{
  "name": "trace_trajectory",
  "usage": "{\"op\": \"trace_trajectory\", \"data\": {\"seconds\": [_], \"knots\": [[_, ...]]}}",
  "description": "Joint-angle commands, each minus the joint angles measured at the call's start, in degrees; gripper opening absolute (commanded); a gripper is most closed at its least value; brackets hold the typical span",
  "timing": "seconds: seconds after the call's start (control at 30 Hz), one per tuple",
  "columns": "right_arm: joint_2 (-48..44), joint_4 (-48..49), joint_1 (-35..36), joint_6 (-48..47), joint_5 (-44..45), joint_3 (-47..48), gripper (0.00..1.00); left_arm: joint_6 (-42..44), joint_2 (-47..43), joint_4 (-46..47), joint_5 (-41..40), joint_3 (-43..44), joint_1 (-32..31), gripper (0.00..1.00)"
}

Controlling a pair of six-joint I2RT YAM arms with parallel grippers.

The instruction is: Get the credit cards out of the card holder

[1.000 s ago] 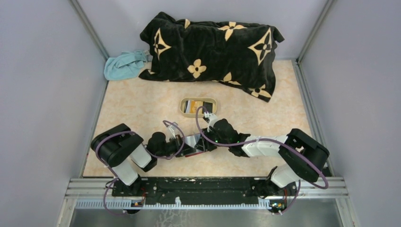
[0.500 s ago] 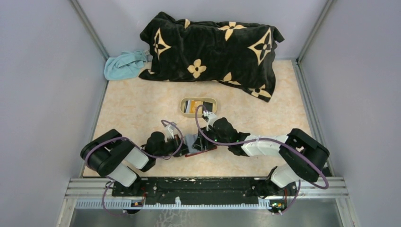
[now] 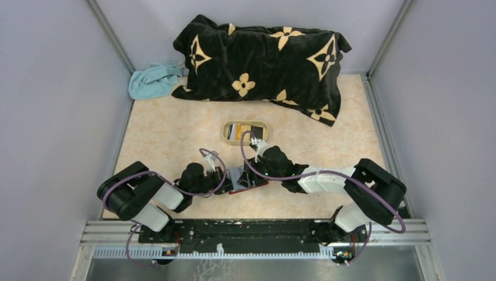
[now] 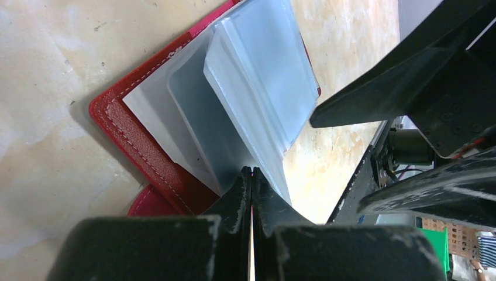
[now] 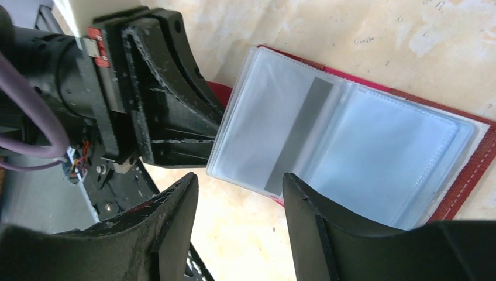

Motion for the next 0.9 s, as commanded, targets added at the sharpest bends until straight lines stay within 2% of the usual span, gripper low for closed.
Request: {"op": "trace_trajectory", "data": {"seconds": [0.0, 0.27, 0.87], "knots": [[2.39, 0.78, 1.9, -1.37, 0.23, 3.98, 0.58, 2.7, -1.29, -4.52, -1.61, -0.17, 0.38, 0.0], [7.07, -1.89, 4.26, -3.23, 2.5, 9.71, 0.61, 2.66, -0.41, -4.09, -1.28, 0.23, 0.38, 0.0], [9.24, -6.12, 4.71, -4.75, 7.51, 10.25, 0.56, 2.07, -3.53, -4.99, -0.35, 0.46, 0.56, 0.0]]}}
